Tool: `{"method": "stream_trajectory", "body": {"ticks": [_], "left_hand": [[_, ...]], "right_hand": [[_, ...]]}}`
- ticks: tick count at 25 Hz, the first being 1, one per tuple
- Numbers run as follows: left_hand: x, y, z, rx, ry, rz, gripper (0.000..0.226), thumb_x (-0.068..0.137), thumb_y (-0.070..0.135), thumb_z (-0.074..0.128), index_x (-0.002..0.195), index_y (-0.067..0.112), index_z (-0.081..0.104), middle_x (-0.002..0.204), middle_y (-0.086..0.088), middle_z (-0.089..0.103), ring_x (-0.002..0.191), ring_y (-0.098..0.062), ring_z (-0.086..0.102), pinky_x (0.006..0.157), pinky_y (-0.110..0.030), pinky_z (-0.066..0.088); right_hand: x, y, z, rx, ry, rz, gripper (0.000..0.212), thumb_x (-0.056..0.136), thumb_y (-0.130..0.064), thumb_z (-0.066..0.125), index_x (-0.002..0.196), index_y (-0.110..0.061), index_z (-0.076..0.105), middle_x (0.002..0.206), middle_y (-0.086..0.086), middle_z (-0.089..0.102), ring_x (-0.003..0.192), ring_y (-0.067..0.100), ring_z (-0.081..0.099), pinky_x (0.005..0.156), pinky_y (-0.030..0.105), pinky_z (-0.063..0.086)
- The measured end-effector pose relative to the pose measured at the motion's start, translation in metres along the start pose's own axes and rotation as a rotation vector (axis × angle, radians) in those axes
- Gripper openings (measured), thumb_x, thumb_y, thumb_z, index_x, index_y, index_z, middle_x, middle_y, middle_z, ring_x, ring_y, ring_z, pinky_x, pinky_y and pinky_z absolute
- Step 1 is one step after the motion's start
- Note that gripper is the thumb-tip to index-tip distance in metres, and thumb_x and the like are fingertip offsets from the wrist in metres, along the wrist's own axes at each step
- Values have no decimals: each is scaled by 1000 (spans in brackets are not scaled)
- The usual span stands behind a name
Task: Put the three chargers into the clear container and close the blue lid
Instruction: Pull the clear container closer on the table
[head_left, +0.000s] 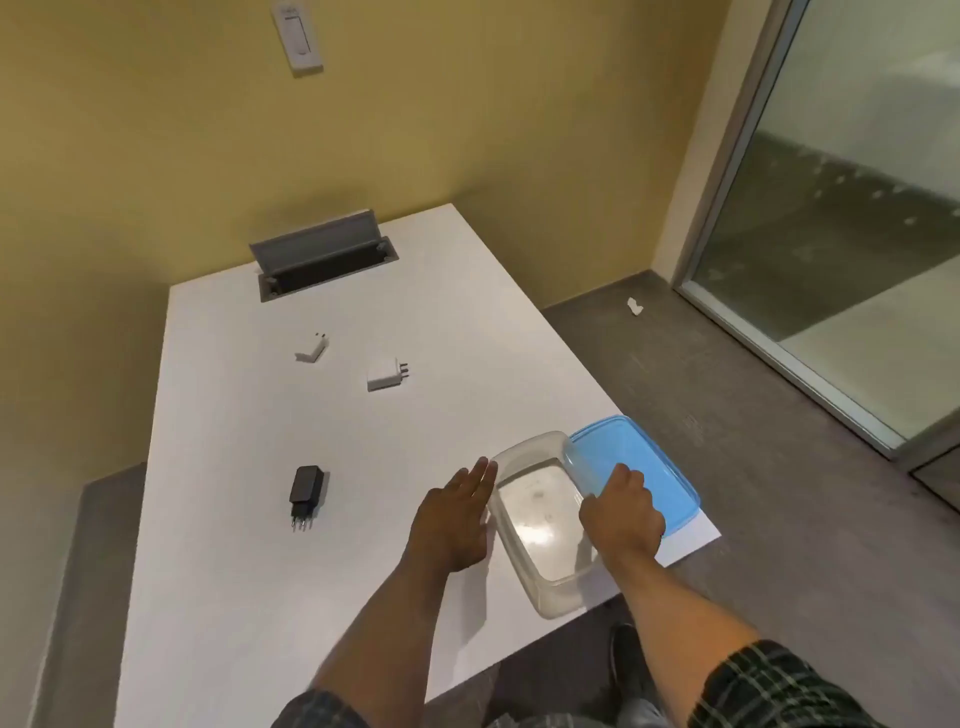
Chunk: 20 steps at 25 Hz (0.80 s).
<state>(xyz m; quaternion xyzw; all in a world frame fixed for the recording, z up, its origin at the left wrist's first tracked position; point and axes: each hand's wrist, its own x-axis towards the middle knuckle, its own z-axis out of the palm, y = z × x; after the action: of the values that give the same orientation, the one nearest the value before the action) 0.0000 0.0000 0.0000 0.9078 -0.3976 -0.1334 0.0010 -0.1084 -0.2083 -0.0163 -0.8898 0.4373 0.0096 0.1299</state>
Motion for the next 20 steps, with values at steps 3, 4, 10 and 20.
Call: {"method": "stream_trajectory", "body": {"ticks": [3,4,10,20], "left_hand": [[7,9,3,58,-113,17,81,98,39,47,163,25,1,171,6,-1,157,-23,18,112,-42,42],[8,11,5,70,-136,24,80,98,39,48,163,24,4,171,5,0,157,-24,20,112,-43,42],[11,17,13,14,-205,-32,81,96,39,52,163,22,10,171,4,1,155,-21,23,114,-44,41],[-4,-7,0,-119,-18,-211,64,107,44,24,164,18,7,171,-1,6,150,-22,36,113,-39,38]], "right_hand": [[0,8,-5,-2,-94,40,38,87,-34,59,118,-16,46,107,3,57,88,21,62,65,29,48],[0,10,-3,-8,-124,43,36,87,-34,59,117,-17,48,105,2,58,87,21,63,65,28,49],[6,20,-1,25,-238,-17,18,93,-35,59,105,-22,62,94,-1,68,83,17,65,77,32,57],[5,4,3,64,-250,-235,15,97,-24,53,92,-24,67,84,-6,67,78,15,64,67,26,48]]}}
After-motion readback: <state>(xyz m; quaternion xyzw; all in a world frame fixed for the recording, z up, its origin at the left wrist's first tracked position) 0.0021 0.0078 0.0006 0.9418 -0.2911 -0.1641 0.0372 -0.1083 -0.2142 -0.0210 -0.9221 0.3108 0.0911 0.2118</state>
